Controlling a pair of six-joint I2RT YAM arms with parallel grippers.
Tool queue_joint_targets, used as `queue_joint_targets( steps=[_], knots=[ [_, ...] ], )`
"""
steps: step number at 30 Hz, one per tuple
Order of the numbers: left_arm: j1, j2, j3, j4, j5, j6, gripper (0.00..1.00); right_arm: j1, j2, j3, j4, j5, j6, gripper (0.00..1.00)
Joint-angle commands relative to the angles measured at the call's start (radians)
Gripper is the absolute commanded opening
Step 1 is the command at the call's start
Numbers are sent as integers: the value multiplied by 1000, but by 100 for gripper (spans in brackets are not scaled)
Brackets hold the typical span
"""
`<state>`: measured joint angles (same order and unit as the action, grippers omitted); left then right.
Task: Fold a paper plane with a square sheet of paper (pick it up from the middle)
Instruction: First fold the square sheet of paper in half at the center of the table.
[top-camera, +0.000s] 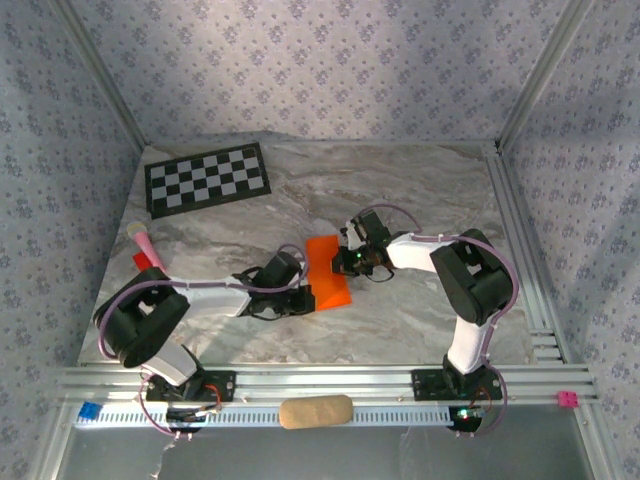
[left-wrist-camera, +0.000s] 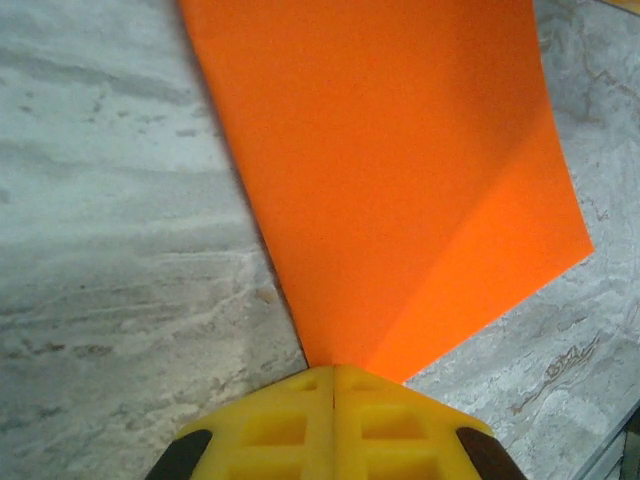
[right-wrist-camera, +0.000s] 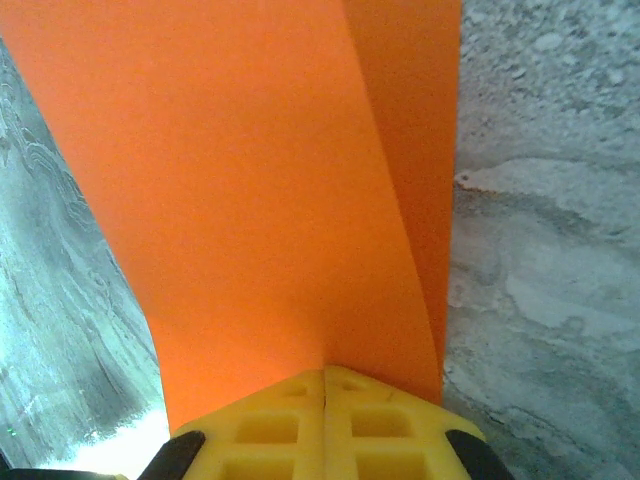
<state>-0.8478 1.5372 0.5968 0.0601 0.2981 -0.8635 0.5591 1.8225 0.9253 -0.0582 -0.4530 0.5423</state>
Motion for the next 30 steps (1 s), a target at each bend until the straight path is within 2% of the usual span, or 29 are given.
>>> queue_joint_targets(
  steps=[1, 10, 18, 30],
  knots=[
    [-21, -25, 25, -84, -6, 40, 4, 5, 52, -59, -160, 115, 7, 0],
    [-16, -137, 35, -80, -105, -11, 5, 5, 46, -56, -163, 115, 8, 0],
    [22, -25, 74, 94, 3, -68, 5, 5, 44, -58, -160, 116, 9, 0],
    [2, 50, 13, 73, 40, -45, 4, 5, 57, -61, -150, 118, 12, 0]
  ],
)
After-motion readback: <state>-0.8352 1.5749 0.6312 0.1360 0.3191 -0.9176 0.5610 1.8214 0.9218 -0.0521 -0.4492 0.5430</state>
